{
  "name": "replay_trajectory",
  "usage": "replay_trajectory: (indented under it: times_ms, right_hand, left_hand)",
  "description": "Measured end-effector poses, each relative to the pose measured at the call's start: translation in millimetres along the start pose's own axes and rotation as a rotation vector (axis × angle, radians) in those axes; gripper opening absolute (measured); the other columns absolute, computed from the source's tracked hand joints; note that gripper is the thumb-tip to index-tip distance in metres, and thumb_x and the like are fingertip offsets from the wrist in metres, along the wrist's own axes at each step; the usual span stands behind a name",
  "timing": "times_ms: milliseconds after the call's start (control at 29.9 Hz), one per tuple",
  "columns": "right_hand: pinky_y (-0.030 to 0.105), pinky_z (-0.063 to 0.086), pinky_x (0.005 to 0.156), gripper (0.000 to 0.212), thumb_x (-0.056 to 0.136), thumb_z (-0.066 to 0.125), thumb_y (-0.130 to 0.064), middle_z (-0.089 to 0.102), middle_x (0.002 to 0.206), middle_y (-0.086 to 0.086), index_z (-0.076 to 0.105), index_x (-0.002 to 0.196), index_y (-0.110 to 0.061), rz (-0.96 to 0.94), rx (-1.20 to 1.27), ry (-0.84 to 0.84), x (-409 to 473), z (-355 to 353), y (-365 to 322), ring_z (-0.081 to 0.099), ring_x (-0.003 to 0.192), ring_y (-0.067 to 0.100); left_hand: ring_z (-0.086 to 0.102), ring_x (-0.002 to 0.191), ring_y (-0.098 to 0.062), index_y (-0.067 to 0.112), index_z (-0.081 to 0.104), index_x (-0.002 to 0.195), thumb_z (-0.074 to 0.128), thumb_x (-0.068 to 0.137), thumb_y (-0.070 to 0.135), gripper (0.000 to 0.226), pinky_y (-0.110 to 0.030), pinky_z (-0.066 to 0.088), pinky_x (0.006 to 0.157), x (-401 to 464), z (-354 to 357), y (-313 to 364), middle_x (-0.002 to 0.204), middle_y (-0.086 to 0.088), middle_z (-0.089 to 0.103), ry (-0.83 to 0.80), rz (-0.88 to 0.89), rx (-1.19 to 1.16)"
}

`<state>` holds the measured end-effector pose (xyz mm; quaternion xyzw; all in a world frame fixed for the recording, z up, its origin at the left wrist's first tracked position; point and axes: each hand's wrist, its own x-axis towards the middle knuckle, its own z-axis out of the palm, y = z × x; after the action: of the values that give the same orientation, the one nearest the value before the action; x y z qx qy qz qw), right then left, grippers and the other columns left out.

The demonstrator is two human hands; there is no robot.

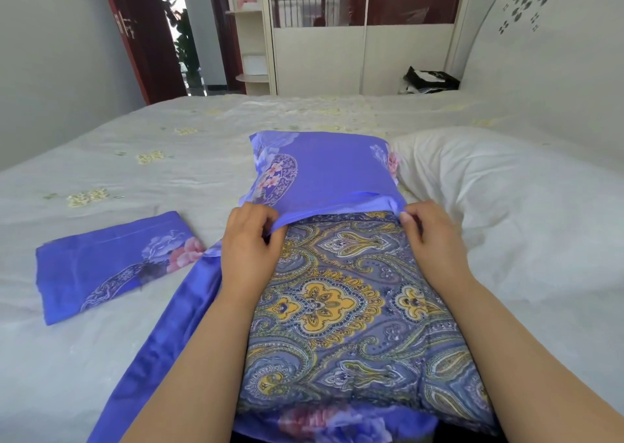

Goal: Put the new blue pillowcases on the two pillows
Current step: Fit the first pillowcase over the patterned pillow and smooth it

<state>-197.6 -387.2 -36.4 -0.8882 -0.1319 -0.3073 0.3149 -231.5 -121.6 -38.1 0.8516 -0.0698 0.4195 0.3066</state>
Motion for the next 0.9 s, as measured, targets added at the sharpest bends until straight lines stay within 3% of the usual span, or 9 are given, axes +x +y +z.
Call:
replay_trajectory:
  times_ms: [100, 200, 267, 434, 568, 668, 768, 835, 902]
  right_hand:
    - [0.021, 0.031, 0.058, 0.012, 0.097, 0.049, -0.021, 0.053, 0.076, -0.006, 0.055, 0.090, -0.014, 0.047, 0.099, -0.036, -2.4, -2.6, -8.2, 0.048, 0.066, 0.010]
    - [0.029, 0.027, 0.056, 0.015, 0.099, 0.043, -0.023, 0.051, 0.067, -0.003, 0.047, 0.088, -0.015, 0.141, 0.219, -0.023, -3.5, -8.1, -14.7, 0.048, 0.062, 0.012]
    - [0.024, 0.033, 0.057, 0.021, 0.098, 0.046, -0.028, 0.049, 0.061, -0.006, 0.046, 0.083, -0.013, 0.178, 0.247, -0.064, -3.0, -10.9, -17.5, 0.047, 0.058, 0.010]
    - [0.030, 0.026, 0.054, 0.050, 0.077, 0.074, -0.036, 0.031, 0.054, -0.008, 0.030, 0.060, -0.019, 0.175, 0.181, -0.508, -4.3, -24.7, -7.3, 0.028, 0.051, 0.007]
    - [0.025, 0.025, 0.049, 0.048, 0.074, 0.063, -0.049, 0.030, 0.051, -0.002, 0.027, 0.055, -0.022, 0.096, 0.149, -0.194, -21.4, -31.7, -13.5, 0.027, 0.050, 0.010]
    - [0.033, 0.034, 0.051, 0.044, 0.080, 0.059, -0.041, 0.032, 0.048, 0.002, 0.028, 0.056, -0.022, 0.105, -0.030, -0.081, -38.8, -27.7, -14.1, 0.035, 0.051, 0.016]
    - [0.037, 0.041, 0.064, 0.009, 0.090, 0.053, -0.026, 0.057, 0.076, 0.006, 0.048, 0.087, -0.019, 0.299, -0.215, -0.220, -39.7, -28.7, -10.3, 0.057, 0.076, 0.033]
    - [0.038, 0.039, 0.068, 0.030, 0.091, 0.045, -0.020, 0.062, 0.103, 0.015, 0.039, 0.120, -0.019, 0.375, -0.333, -0.328, -40.0, -28.1, -9.3, 0.061, 0.091, 0.036]
    - [0.038, 0.038, 0.070, 0.046, 0.091, 0.039, -0.020, 0.060, 0.114, 0.017, 0.025, 0.134, -0.023, 0.393, -0.434, -0.408, -43.3, -28.8, -6.2, 0.060, 0.096, 0.035]
  left_hand:
    - [0.037, 0.071, -0.014, 0.012, 0.051, 0.074, 0.052, 0.084, 0.028, 0.019, -0.025, 0.029, 0.060, 0.2, -3.8, 5.0, 0.072, 0.002, 0.047, 0.007, 0.042, -0.011]
    - [0.039, 0.069, -0.014, 0.012, 0.050, 0.075, 0.058, 0.085, 0.017, 0.013, -0.025, 0.031, 0.059, 0.5, -7.9, 7.8, 0.074, 0.002, 0.046, 0.043, 0.026, -0.043]
    - [0.039, 0.068, -0.010, 0.013, 0.049, 0.078, 0.061, 0.084, 0.005, 0.015, -0.021, 0.031, 0.059, 0.8, -8.2, 4.1, 0.080, 0.002, 0.045, 0.028, -0.042, -0.053]
    - [0.043, 0.072, -0.007, 0.019, 0.056, 0.085, 0.056, 0.084, -0.001, 0.020, -0.019, 0.030, 0.064, 4.4, -5.5, -8.9, 0.084, 0.006, 0.051, -0.068, -0.112, -0.057]
    - [0.046, 0.074, -0.017, 0.012, 0.053, 0.076, 0.052, 0.089, 0.012, 0.013, -0.027, 0.037, 0.064, 2.4, -12.0, -1.0, 0.075, 0.005, 0.048, -0.016, -0.021, -0.147]
    - [0.044, 0.064, -0.007, 0.016, 0.050, 0.072, 0.051, 0.090, 0.031, 0.024, -0.020, 0.034, 0.057, 0.6, -16.1, -3.4, 0.069, 0.006, 0.048, -0.123, -0.039, -0.161]
    - [0.040, 0.054, -0.007, 0.013, 0.051, 0.069, 0.061, 0.089, 0.032, 0.029, -0.020, 0.031, 0.052, 1.7, -13.4, -8.3, 0.059, 0.002, 0.047, -0.364, -0.134, -0.110]
    - [0.040, 0.053, -0.005, 0.016, 0.050, 0.063, 0.068, 0.083, 0.034, 0.032, -0.019, 0.031, 0.052, 0.9, -11.9, -8.9, 0.058, 0.002, 0.045, -0.416, -0.208, -0.208]
    - [0.048, 0.065, -0.004, 0.023, 0.047, 0.057, 0.071, 0.073, 0.050, 0.039, -0.022, 0.038, 0.063, 1.6, -12.5, -10.5, 0.067, 0.001, 0.052, -0.381, -0.229, -0.262]
